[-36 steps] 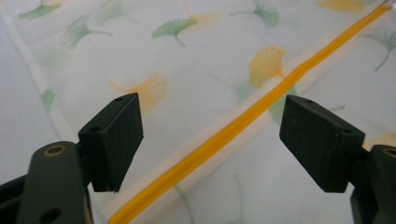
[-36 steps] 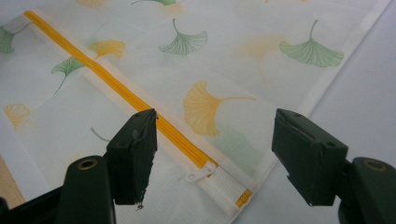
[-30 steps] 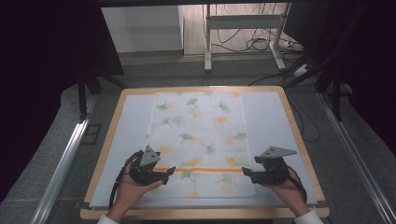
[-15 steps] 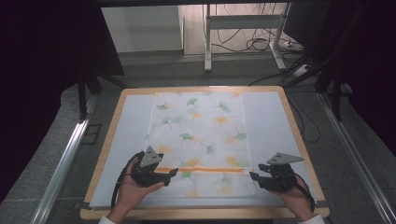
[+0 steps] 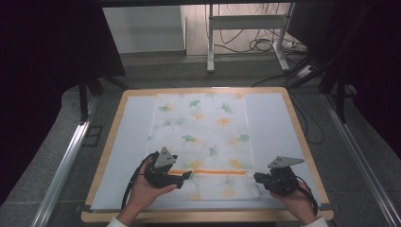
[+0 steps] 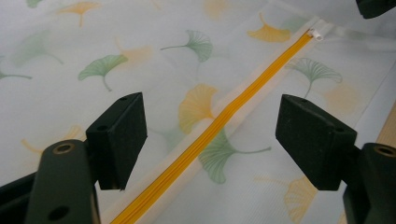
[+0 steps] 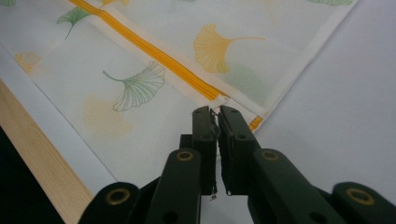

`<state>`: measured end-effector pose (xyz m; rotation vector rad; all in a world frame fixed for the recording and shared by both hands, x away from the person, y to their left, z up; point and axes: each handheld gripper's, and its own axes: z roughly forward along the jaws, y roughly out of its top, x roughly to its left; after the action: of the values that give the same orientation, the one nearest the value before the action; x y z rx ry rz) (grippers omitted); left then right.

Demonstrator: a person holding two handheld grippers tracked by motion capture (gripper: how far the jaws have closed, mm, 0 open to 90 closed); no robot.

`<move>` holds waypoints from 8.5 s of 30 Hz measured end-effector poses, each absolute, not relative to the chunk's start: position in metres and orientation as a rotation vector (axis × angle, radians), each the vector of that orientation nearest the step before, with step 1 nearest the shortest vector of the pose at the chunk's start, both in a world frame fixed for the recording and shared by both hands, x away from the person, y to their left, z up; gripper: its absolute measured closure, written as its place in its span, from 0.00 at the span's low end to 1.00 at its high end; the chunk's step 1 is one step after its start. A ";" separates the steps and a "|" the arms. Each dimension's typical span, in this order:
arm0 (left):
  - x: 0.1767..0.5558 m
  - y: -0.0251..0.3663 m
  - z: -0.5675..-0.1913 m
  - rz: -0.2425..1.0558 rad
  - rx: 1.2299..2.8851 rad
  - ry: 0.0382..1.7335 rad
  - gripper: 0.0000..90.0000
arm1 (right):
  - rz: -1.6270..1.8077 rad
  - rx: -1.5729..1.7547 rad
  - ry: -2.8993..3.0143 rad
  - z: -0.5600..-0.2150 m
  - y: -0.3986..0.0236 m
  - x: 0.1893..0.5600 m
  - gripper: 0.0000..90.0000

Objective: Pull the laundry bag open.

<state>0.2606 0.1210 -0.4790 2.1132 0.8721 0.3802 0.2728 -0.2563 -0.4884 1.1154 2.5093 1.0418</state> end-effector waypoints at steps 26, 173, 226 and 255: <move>0.284 0.041 -0.490 0.272 2.231 0.674 0.34 | 0.973 1.104 2.532 -0.496 -0.253 0.250 0.98; 0.329 -0.074 -0.515 0.101 2.414 0.548 1.00 | 0.903 1.066 2.660 -0.512 -0.241 0.256 0.98; 0.328 -0.072 -0.515 0.100 2.429 0.580 1.00 | 0.956 1.294 2.504 -0.516 -0.250 0.298 1.00; 0.331 -0.073 -0.513 0.080 2.462 0.547 1.00 | 0.945 1.273 2.510 -0.515 -0.250 0.297 1.00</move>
<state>0.3306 -0.0727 -0.5128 2.4618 0.5471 0.0801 0.2971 -0.2496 -0.5152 1.2729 2.5100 0.9446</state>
